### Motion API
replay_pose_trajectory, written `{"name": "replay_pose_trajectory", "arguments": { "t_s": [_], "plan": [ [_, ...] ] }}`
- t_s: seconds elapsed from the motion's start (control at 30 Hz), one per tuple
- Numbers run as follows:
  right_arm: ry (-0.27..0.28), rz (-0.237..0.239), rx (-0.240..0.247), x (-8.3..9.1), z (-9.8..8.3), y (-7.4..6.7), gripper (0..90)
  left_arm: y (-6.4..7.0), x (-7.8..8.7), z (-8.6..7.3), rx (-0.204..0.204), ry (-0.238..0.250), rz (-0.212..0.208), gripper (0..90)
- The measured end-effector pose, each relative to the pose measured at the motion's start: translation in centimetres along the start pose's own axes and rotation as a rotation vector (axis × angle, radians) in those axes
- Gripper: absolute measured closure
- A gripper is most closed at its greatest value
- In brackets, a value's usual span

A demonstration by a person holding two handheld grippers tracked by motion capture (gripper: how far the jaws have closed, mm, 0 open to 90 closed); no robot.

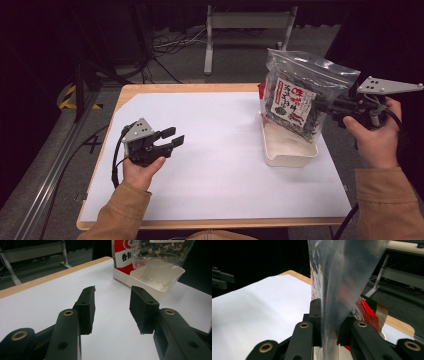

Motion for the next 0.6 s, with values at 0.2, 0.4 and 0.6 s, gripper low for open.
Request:
{"name": "replay_pose_trajectory", "arguments": {
  "t_s": [0.2,0.4,0.6],
  "plan": [
    [-0.020,-0.032,-0.023,-0.3,-0.9,0.9,77.6,0.0,0.0,-0.2,0.010,-0.004,-0.001,55.0],
    [-0.049,-0.047,-0.045,-0.9,-2.1,1.4,77.5,-0.1,0.1,-0.3,0.013,-0.005,0.010,53.1],
    [-0.067,-0.054,-0.055,-1.5,-3.1,1.8,77.5,-0.2,0.1,-0.3,0.020,-0.003,0.017,51.1]
  ]
}}
Point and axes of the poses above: each handheld gripper's, and its own axes: x roughly backward along the jaws, z roughly out of its top, y roughly to its right, the point moved 9 cm from there along -x, roughly forward along the jaws, and after that the axes turned 8 degrees about -x, right-handed, at the moved point
